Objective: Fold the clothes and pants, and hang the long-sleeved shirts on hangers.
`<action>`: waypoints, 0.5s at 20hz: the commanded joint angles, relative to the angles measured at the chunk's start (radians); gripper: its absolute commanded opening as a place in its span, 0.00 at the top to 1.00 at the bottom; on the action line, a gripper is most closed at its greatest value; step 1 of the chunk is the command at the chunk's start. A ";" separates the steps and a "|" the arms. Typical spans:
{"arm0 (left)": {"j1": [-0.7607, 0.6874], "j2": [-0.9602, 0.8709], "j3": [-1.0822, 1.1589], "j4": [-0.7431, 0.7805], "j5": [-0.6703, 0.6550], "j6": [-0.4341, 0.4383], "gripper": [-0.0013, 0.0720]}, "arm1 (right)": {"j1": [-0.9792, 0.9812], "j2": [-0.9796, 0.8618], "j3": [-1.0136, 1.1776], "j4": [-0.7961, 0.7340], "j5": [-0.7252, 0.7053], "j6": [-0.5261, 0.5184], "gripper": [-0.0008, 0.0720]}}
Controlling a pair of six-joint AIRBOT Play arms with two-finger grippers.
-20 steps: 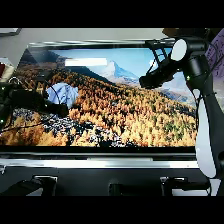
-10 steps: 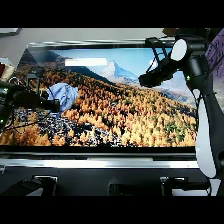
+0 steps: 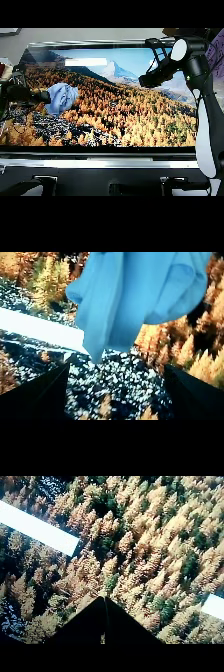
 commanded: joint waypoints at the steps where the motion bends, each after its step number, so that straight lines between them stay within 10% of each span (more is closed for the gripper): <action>1: 0.094 -0.136 0.008 -0.109 -0.179 0.027 0.00 | 0.001 0.000 0.000 0.000 0.017 0.001 0.94; 5: 0.082 -0.313 0.056 -0.121 -0.272 0.037 0.00 | 0.001 0.000 0.000 0.000 0.016 0.018 0.94; 6: 0.079 -0.344 0.071 -0.130 -0.264 0.037 0.12 | 0.001 0.000 0.000 0.000 0.013 0.030 0.94; 8: 0.074 -0.360 0.088 -0.171 -0.245 0.038 0.91 | 0.001 0.000 0.000 0.000 0.009 0.060 0.94; 10: 0.064 -0.333 0.108 -0.261 -0.226 0.106 0.96 | 0.001 0.000 0.000 0.000 0.019 0.080 0.94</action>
